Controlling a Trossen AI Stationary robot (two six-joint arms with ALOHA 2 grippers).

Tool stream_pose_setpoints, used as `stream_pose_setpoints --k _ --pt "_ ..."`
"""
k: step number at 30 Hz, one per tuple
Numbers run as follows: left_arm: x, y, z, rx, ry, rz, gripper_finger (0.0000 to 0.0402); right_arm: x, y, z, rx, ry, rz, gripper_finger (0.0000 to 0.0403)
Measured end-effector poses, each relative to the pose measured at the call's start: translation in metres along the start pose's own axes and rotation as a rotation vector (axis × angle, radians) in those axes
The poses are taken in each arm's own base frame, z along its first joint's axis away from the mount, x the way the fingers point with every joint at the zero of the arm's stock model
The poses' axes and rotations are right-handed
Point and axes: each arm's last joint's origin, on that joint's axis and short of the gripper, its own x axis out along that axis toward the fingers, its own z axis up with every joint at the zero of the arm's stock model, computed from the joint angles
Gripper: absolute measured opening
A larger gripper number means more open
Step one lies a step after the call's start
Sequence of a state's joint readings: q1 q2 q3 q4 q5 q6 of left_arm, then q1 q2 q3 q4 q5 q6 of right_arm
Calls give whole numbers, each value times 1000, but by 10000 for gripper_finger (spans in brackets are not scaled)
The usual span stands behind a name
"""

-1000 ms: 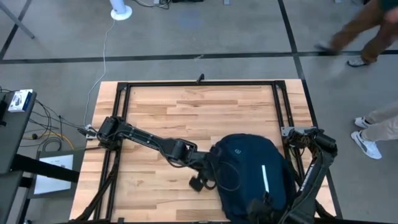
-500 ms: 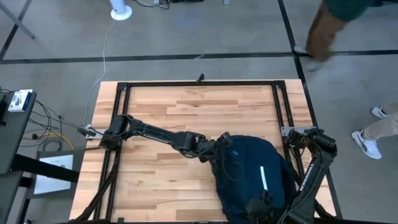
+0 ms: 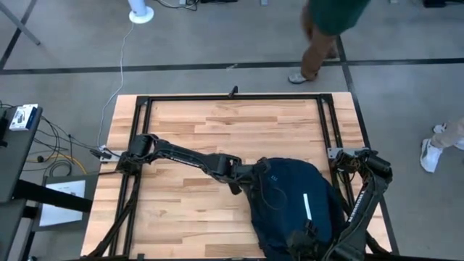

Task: Unpack backpack
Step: Open the blue backpack

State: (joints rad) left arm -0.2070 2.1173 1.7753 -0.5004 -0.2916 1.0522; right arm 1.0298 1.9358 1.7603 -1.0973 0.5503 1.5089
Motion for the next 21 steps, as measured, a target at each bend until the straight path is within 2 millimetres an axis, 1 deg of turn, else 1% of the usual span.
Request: stream_pose_setpoints --k 3,5,6,9,10,12,14,16,21 --pt "3 5 4 -24 -10 70 115 1 0 1 3 -1 -2 1" --pt "8 3 -3 -42 18 34 89 0 0 1 3 -1 -1 1" --pt "13 0 -8 -54 38 8 73 1 0 1 5 -1 0 1" --pt "19 -7 -19 -113 99 -72 19 2 -1 2 0 -8 -13 1" --pt "19 -8 -22 -139 115 -87 10 2 -1 2 -1 -10 -15 1" --pt "15 -7 -25 -191 142 -97 5 2 -2 2 -4 -9 -17 1" --pt "7 -10 -26 -219 196 -111 1 1 -2 1 -26 -5 -23 1" --pt "-5 -13 -24 -241 249 -117 0 1 -3 1 -53 5 -32 1" --pt "-51 -28 -10 -360 337 -187 0 5 -14 8 -96 24 -134 1"
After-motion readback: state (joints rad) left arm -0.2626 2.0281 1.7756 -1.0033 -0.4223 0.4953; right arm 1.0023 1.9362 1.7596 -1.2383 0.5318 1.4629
